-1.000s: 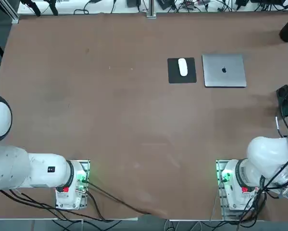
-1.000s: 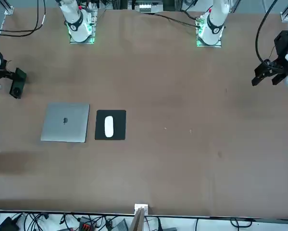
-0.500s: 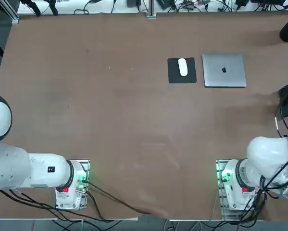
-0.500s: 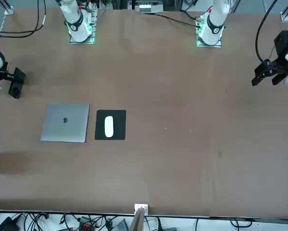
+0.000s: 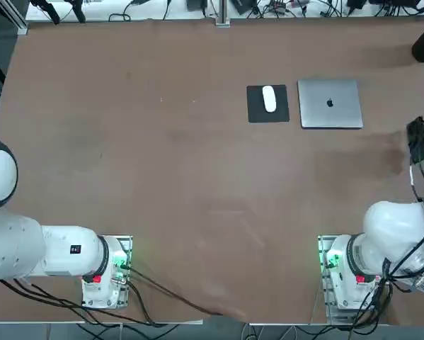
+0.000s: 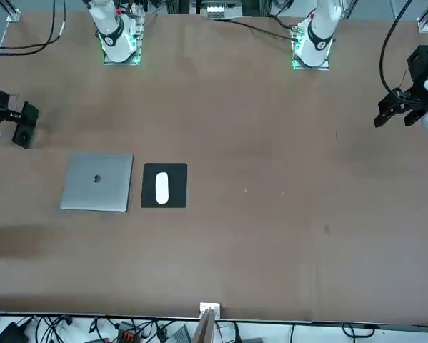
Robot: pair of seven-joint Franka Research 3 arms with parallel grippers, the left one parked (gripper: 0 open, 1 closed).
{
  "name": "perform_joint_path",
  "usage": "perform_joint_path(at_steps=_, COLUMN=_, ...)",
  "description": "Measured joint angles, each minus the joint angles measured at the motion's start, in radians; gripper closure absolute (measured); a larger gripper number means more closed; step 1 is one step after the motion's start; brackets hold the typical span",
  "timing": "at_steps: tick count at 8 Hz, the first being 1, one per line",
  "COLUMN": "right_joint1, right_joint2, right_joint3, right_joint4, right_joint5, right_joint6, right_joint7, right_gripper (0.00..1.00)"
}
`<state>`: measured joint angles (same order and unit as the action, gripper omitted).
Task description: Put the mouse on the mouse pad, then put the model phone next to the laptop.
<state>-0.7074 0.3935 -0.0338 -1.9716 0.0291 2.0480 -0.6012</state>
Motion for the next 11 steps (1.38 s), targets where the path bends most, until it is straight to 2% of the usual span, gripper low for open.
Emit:
perform_joint_path(at_steps=2, right_joint1=0.003, right_joint2=0.002, right_joint3=0.070, right_joint4=0.133, right_joint5=0.121, right_joint6=-0.198, right_joint7=0.000, right_gripper=0.84)
perform_joint_path(at_steps=3, right_joint1=0.005, right_joint2=0.030, right_joint3=0.096, right_joint4=0.183, right_joint5=0.174, right_joint6=-0.237, right_joint7=-0.003, right_gripper=0.84)
perform_joint_path(at_steps=5, right_joint1=0.004, right_joint2=0.153, right_joint3=0.153, right_joint4=0.280, right_joint5=0.221, right_joint6=-0.245, right_joint7=-0.024, right_gripper=0.84)
perform_joint_path(at_steps=7, right_joint1=0.005, right_joint2=0.289, right_joint3=0.203, right_joint4=0.385, right_joint5=0.223, right_joint6=-0.246, right_joint7=-0.049, right_gripper=0.84)
perform_joint_path(at_steps=9, right_joint1=0.005, right_joint2=0.363, right_joint3=0.221, right_joint4=0.463, right_joint5=0.223, right_joint6=-0.257, right_joint7=-0.063, right_gripper=0.84)
perform_joint_path(at_steps=11, right_joint1=-0.001, right_joint2=0.375, right_joint3=0.221, right_joint4=0.488, right_joint5=0.223, right_joint6=-0.271, right_joint7=-0.069, right_gripper=0.84)
